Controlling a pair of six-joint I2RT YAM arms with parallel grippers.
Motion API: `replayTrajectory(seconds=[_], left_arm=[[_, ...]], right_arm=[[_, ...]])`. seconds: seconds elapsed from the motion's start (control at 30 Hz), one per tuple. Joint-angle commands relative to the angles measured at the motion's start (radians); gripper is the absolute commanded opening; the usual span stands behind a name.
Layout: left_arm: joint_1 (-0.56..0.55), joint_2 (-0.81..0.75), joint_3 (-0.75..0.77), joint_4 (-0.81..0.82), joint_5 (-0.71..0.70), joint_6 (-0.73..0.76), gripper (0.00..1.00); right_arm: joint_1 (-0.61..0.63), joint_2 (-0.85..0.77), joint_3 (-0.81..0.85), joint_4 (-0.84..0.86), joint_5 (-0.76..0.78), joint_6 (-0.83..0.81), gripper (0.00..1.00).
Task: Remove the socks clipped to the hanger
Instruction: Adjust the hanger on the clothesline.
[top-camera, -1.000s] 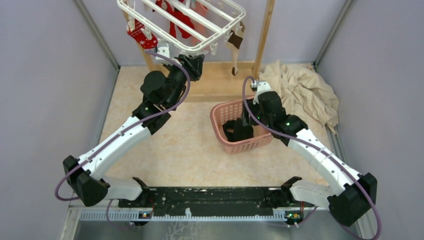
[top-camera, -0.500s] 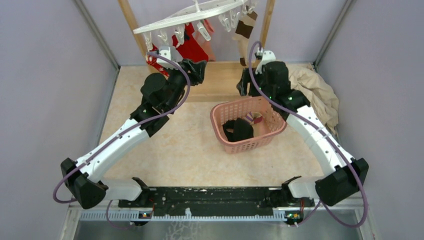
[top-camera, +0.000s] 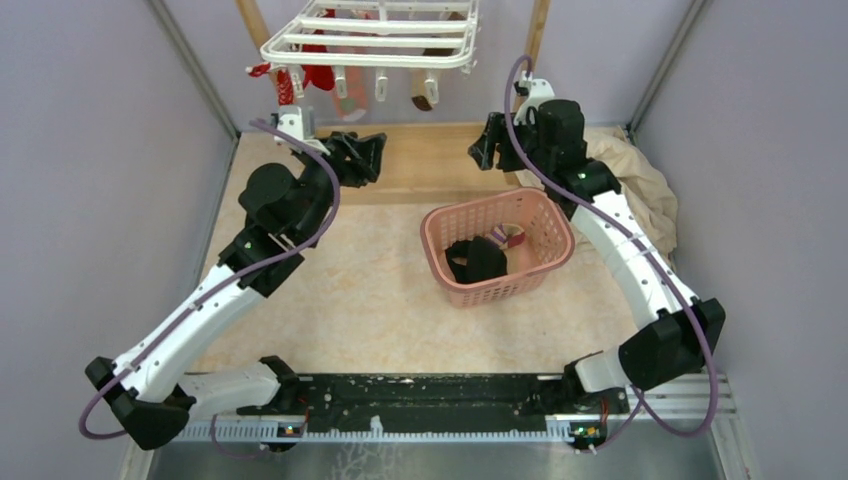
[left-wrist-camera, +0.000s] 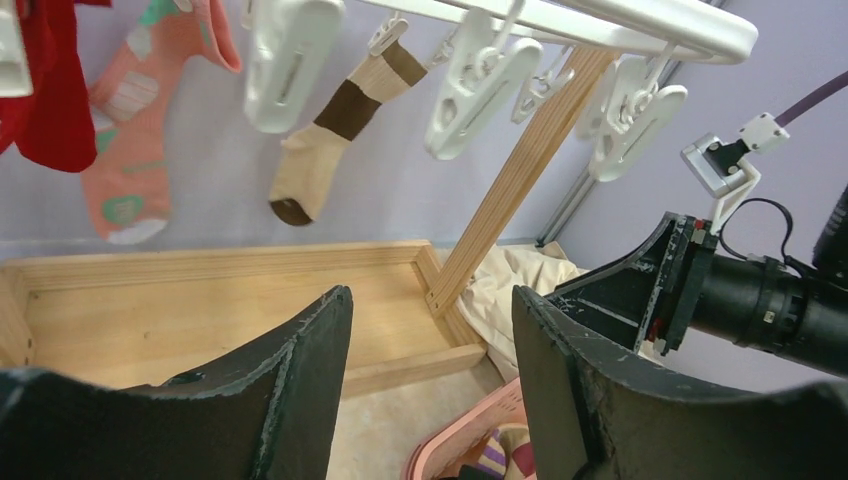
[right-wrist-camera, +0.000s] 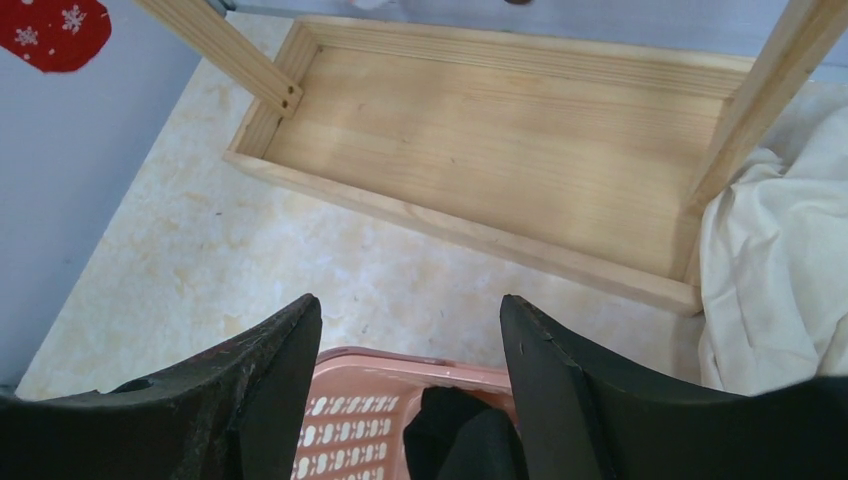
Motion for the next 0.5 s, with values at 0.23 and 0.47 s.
replayTrajectory(seconds=[0.23, 0.47], left_arm=[[0.003, -0.085, 0.051, -0.168, -0.037, -0.003, 0.67], [0.003, -0.105, 0.105, -0.203, -0.142, 0.063, 0.71]], right_arm=[[-0.006, 0.022, 0.1, 0.073, -0.075, 0.003, 0.66], [-0.006, -0.032, 0.116, 0.071, -0.171, -0.004, 0.63]])
